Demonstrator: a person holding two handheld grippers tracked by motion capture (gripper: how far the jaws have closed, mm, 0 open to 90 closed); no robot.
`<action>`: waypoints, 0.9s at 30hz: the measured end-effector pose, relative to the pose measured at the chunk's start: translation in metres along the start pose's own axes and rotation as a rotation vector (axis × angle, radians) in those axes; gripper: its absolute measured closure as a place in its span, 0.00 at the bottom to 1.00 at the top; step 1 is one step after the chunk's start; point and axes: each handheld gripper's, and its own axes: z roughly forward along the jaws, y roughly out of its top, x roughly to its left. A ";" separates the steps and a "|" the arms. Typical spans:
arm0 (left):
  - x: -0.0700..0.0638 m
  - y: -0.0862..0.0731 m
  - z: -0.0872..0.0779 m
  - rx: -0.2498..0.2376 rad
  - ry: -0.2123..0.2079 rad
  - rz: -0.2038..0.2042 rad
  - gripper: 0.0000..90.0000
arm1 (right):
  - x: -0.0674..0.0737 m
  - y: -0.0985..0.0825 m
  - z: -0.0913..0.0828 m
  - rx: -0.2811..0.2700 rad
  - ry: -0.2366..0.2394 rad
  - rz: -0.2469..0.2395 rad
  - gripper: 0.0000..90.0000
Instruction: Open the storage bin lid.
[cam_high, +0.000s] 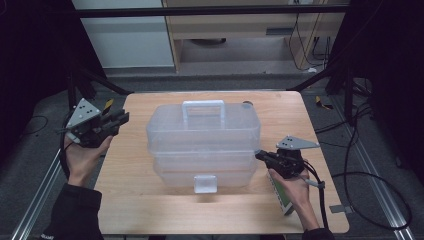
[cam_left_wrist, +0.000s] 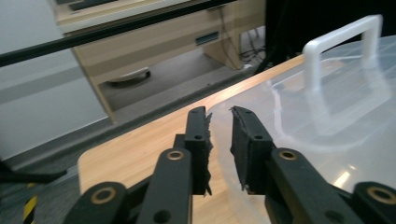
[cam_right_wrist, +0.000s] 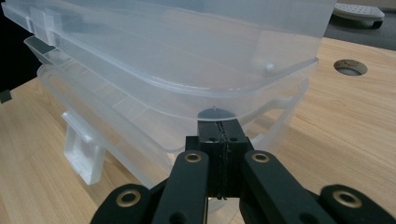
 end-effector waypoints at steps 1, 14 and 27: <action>0.001 -0.012 -0.002 -0.001 0.004 -0.033 0.89 | 0.000 0.000 0.000 0.002 0.000 -0.001 1.00; -0.009 -0.075 -0.001 0.065 0.004 -0.106 0.99 | 0.001 0.000 0.000 0.001 -0.003 -0.002 1.00; -0.048 -0.094 0.020 0.130 -0.144 -0.061 0.99 | 0.001 -0.002 0.001 0.000 -0.004 -0.006 1.00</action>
